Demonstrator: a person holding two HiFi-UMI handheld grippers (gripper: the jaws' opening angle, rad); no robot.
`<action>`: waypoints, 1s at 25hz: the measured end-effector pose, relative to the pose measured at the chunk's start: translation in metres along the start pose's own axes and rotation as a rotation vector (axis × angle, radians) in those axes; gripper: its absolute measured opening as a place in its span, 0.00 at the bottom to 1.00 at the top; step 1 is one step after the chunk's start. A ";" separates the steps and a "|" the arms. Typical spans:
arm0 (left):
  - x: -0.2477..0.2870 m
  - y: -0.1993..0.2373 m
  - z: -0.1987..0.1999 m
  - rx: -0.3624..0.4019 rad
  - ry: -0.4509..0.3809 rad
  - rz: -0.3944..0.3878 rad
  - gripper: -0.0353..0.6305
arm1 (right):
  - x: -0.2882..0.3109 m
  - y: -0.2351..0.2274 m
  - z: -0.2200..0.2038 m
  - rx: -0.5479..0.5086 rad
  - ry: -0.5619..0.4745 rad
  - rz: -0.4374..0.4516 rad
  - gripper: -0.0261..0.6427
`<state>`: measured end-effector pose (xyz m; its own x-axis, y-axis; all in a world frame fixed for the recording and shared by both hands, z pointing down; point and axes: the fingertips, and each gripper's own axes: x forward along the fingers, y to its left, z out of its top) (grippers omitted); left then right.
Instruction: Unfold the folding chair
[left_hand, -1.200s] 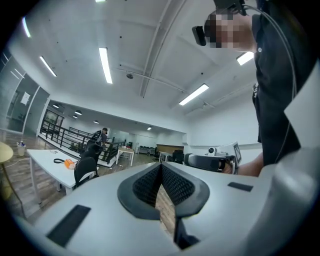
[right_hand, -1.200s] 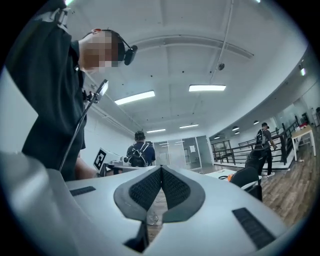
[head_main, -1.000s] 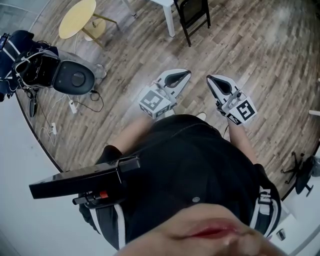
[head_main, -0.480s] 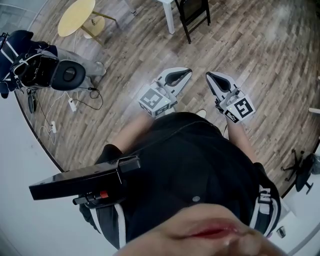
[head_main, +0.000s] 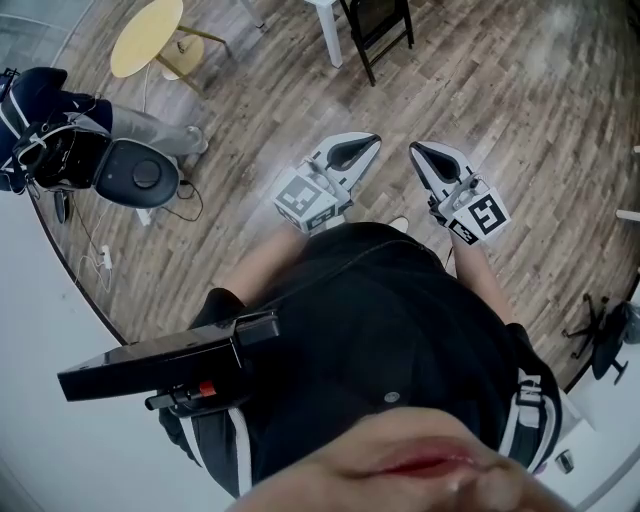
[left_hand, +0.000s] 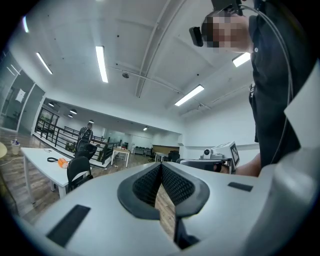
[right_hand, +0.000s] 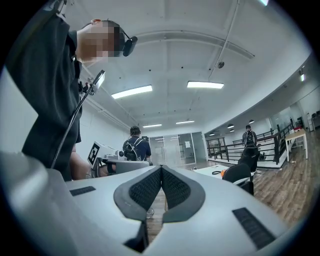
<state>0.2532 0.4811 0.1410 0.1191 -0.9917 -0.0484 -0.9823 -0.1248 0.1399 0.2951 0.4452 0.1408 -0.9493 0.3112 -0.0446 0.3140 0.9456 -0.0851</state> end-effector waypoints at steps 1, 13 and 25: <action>0.000 0.000 0.000 -0.003 -0.002 0.002 0.06 | 0.000 0.000 0.000 0.001 0.000 0.001 0.05; 0.044 -0.009 0.001 -0.014 0.030 0.033 0.06 | -0.020 -0.032 0.007 0.033 0.007 0.051 0.05; 0.090 -0.044 -0.017 0.024 0.059 0.060 0.06 | -0.059 -0.057 -0.008 0.053 0.003 0.113 0.05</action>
<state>0.3092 0.3965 0.1473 0.0675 -0.9976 0.0181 -0.9910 -0.0649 0.1168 0.3332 0.3738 0.1560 -0.9077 0.4161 -0.0541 0.4195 0.8980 -0.1326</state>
